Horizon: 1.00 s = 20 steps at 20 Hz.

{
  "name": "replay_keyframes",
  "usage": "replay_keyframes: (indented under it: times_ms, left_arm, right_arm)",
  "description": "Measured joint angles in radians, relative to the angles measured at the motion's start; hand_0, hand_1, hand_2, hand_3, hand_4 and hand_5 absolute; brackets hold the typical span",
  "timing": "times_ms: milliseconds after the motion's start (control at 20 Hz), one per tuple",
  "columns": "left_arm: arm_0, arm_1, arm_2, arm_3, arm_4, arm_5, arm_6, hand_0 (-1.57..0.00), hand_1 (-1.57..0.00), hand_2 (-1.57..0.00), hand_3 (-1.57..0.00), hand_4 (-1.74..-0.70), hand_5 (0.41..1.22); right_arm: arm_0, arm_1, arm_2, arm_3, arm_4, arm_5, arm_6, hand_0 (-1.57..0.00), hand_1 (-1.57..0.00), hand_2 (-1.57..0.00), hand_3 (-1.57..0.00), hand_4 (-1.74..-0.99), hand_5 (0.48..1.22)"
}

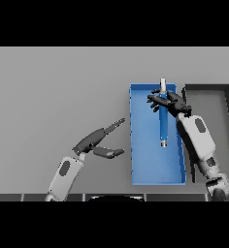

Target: Pick up the blue pipe and place it into the blue bin.

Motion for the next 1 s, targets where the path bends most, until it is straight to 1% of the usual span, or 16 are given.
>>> replay_keyframes:
  times_ms: [50, 100, 150, 200, 250, 300, 350, 400, 550, 650, 750, 850, 900, 1000]
  left_arm:
    - [0.005, 0.001, -0.003, -0.011, 0.001, -0.001, -0.005, 0.00, 0.00, 0.00, 0.00, -0.92, 0.493]
    - [0.003, 0.003, 0.000, -0.007, 0.008, -0.007, -0.003, 0.00, 0.00, 0.00, 0.00, -0.93, 0.494]
    - [0.002, -0.001, -0.001, 0.004, 0.004, -0.006, 0.010, 0.00, 0.00, 0.00, 0.00, -0.93, 0.494]
    - [0.005, -0.005, -0.002, 0.002, 0.005, -0.003, 0.000, 0.00, 0.00, 0.00, 0.00, -0.92, 0.494]
    - [0.013, -0.004, -0.008, -0.004, 0.000, 0.000, -0.006, 0.00, 0.00, 0.00, 0.00, -0.93, 0.494]
    - [0.019, -0.003, -0.009, -0.006, -0.001, 0.002, -0.006, 0.00, 0.00, 0.00, 0.00, -0.93, 0.496]
    - [0.014, -0.002, -0.007, 0.002, -0.003, 0.001, -0.015, 0.00, 0.00, 0.00, 0.00, -0.93, 0.495]
    - [0.005, -0.006, -0.001, 0.007, 0.002, 0.003, 0.001, 0.00, 0.00, 0.00, 0.00, -0.93, 0.496]
    - [0.019, 0.002, -0.005, -0.007, 0.006, -0.004, -0.018, 0.00, 0.00, 0.00, 0.00, -0.93, 0.496]
    - [0.018, 0.002, -0.007, -0.007, 0.002, -0.004, -0.011, 0.00, 0.00, 0.00, 0.00, -0.93, 0.496]
    - [0.018, 0.003, -0.003, -0.014, 0.007, -0.002, -0.010, 0.00, 0.00, 0.00, 0.00, -0.93, 0.497]
    - [0.014, 0.007, 0.003, -0.004, 0.010, -0.006, 0.000, 0.00, 0.00, 0.00, 0.00, -0.93, 0.495]
    - [0.019, 0.010, 0.002, -0.011, 0.016, -0.012, -0.009, 0.00, 0.00, 0.00, 0.00, -0.93, 0.496]
    - [0.011, 0.006, 0.003, -0.005, 0.003, 0.001, -0.001, 0.00, 0.00, 0.00, 0.00, -0.93, 0.496]
  right_arm:
    - [-0.013, -0.028, 0.053, 0.004, -0.053, -0.033, 0.000, -0.69, -0.66, -0.63, -0.19, -1.370, 1.125]
    - [-0.031, -0.064, 0.111, -0.001, -0.102, -0.054, 0.000, -0.55, -0.52, -0.50, -0.15, -1.339, 1.108]
    - [-0.040, -0.079, 0.147, -0.026, -0.098, -0.027, 0.000, -0.44, -0.42, -0.40, -0.12, -1.307, 1.068]
    - [-0.045, -0.109, 0.175, -0.053, -0.066, 0.013, 0.000, -0.35, -0.34, -0.32, -0.09, -1.279, 1.010]
    - [-0.038, -0.130, 0.222, -0.080, -0.017, 0.047, 0.000, -0.28, -0.27, -0.26, -0.08, -1.250, 0.962]
    - [-0.045, -0.146, 0.248, -0.097, 0.015, 0.059, 0.000, -0.23, -0.21, -0.21, -0.06, -1.233, 0.913]
    - [-0.037, -0.161, 0.259, -0.113, 0.021, 0.082, 0.000, -0.18, -0.17, -0.16, -0.05, -1.219, 0.870]
    - [-0.043, -0.167, 0.269, -0.118, 0.028, 0.099, 0.000, -0.14, -0.14, -0.13, -0.04, -1.205, 0.837]
    - [-0.081, -0.196, 0.349, -0.106, 0.023, 0.128, 0.000, -0.07, -0.07, -0.07, -0.02, -1.161, 0.771]
    - [-0.081, -0.201, 0.358, -0.098, 0.019, 0.133, -0.011, -0.05, -0.04, -0.04, -0.01, -1.125, 0.747]
    - [-0.074, -0.209, 0.366, -0.110, 0.022, 0.140, -0.006, -0.03, -0.03, -0.03, -0.01, -1.099, 0.725]
    - [-0.087, -0.203, 0.370, -0.116, 0.026, 0.148, -0.010, -0.02, -0.02, -0.02, 0.00, -1.084, 0.714]
    - [-0.085, -0.207, 0.372, -0.102, 0.035, 0.162, -0.031, -0.02, -0.02, -0.02, 0.00, -1.084, 0.713]
    - [-0.080, -0.217, 0.379, -0.119, 0.038, 0.177, -0.035, -0.02, -0.02, -0.02, 0.00, -1.084, 0.711]
